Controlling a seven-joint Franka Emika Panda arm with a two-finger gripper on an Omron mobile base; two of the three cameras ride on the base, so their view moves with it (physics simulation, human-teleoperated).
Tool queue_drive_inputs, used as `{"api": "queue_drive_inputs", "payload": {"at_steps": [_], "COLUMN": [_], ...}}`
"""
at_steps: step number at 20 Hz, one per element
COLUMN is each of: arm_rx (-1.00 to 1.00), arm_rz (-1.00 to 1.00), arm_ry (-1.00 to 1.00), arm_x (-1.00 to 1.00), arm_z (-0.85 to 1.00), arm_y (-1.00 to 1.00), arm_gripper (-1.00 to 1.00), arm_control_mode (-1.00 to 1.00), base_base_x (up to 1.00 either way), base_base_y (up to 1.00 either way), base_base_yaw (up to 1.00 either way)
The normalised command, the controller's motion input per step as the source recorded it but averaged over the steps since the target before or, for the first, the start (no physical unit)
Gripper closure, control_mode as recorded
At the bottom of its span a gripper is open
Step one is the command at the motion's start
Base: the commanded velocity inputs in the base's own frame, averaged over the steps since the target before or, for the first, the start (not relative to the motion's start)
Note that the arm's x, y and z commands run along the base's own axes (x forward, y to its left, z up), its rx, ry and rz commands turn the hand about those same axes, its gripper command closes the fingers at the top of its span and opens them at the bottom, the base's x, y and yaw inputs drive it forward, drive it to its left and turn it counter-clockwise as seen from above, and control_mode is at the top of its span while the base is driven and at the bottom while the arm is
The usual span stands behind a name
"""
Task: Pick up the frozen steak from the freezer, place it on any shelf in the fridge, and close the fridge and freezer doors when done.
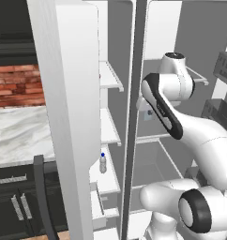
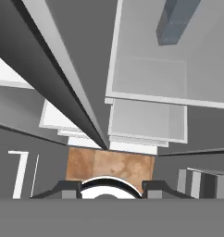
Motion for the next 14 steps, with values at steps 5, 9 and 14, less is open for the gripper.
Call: {"api": "queue_drive_inputs", "payload": {"at_steps": [5,9,14], "arm_rx": [0.0,0.0,0.03], "arm_rz": [0.0,0.0,-0.12], "arm_ry": [0.0,0.0,-0.01], "arm_x": [-0.38,-0.61,-0.25], "arm_z": [-0.09,-0.48,-0.51], "arm_y": [0.03,0.07,0.01], "arm_gripper": [-1.0,-1.0,-1.0], "arm_control_mode": [-1.0,-1.0,-1.0], "base_base_x": [0.0,0.0,0.0], "base_base_y": [0.0,0.0,0.0], "base_base_yaw": [0.0,0.0,0.0]}}
